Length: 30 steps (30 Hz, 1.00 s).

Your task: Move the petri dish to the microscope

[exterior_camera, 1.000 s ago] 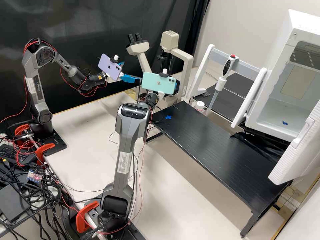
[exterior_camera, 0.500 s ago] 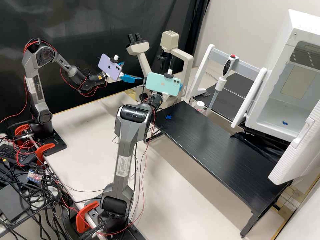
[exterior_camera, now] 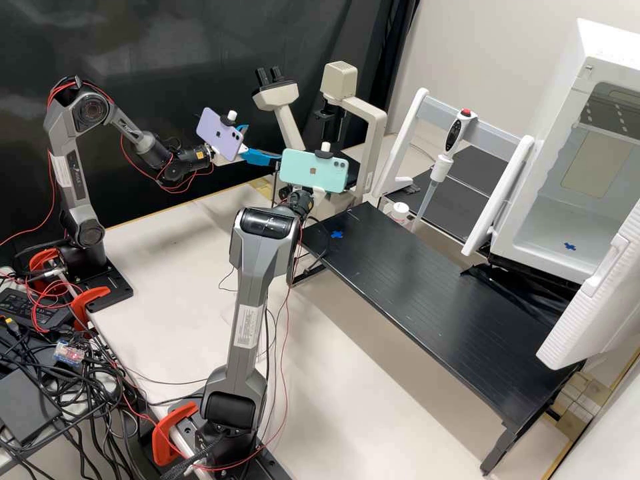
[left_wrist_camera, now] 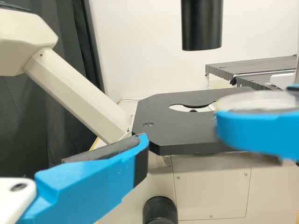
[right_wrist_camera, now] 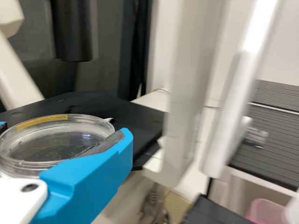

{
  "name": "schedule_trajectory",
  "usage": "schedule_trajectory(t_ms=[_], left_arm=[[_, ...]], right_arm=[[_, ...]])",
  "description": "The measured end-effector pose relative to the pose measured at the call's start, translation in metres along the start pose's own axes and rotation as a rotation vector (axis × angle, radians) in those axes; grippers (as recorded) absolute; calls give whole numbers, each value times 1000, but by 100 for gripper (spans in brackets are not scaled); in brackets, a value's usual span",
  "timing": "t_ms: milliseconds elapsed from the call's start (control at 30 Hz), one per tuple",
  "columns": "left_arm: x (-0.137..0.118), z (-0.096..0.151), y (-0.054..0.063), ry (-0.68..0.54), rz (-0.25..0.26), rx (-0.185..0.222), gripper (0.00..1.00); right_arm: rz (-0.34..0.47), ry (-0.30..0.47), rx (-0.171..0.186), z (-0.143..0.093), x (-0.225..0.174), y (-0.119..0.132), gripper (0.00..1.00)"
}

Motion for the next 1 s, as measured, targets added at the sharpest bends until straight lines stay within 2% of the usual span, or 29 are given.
schedule_trajectory(t_ms=[167, 333, 633, 900, 1000], left_arm=[[0, 0, 0, 0, 0, 0, 100], [0, 0, 0, 0, 0, 0, 100], [0, 0, 0, 0, 0, 0, 100], [0, 0, 0, 0, 0, 0, 100], [0, 0, 0, 0, 0, 0, 100]], right_arm=[[-21, 25, -39, -13, 7, -10, 0], [-24, 13, -49, -20, 20, -13, 0], [-6, -24, -34, -23, 53, -13, 0], [9, -80, -46, -15, 79, -9, 0], [3, -100, -69, -11, 86, -10, 0]])
